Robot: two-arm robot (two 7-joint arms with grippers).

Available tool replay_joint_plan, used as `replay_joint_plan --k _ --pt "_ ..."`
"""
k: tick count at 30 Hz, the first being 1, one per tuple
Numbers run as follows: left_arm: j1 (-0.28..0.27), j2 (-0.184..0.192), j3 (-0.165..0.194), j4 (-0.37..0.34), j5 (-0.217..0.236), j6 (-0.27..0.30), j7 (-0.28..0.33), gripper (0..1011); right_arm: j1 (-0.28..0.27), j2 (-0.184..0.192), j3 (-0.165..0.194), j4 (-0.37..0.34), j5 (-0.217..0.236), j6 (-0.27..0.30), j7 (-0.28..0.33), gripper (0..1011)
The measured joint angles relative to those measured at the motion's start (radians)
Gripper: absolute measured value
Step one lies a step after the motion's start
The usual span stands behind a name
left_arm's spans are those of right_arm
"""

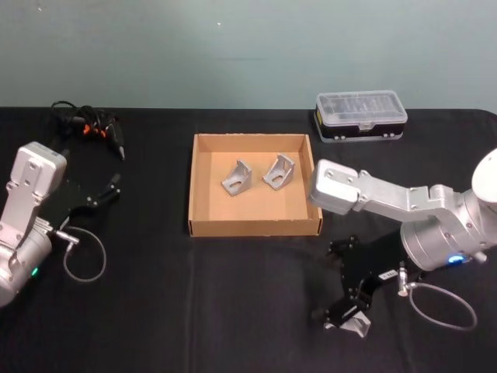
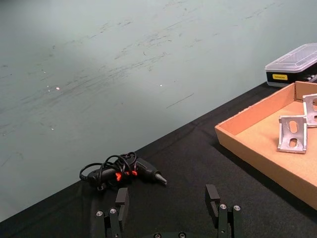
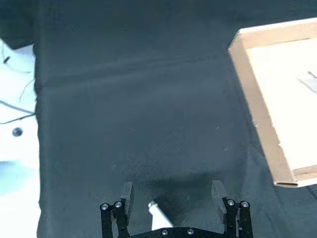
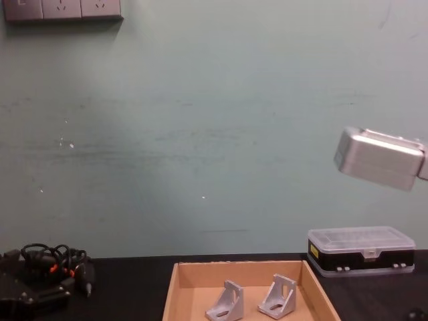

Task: Use one hand to pick up the angle iron from the table and place it into the box.

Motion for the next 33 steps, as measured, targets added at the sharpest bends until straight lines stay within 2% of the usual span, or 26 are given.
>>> replay_joint_plan --k 5,13,24,33 --pt "0.000 0.000 0.000 0.000 0.000 0.000 0.000 1011 0.025 0.023 -0.037 0.011 -0.003 -0.012 0.030 1003" --pt "0.000 0.000 0.000 0.000 0.000 0.000 0.000 1011 0.054 0.045 -0.083 0.026 -0.013 -0.016 0.046 1003" --pt "0.000 0.000 0.000 0.000 0.000 0.000 0.000 1012 0.074 0.051 -0.124 0.035 -0.017 -0.014 0.039 1003" --pt "0.000 0.000 0.000 0.000 0.000 0.000 0.000 1011 0.088 0.040 -0.152 0.052 -0.007 -0.006 0.015 1003"
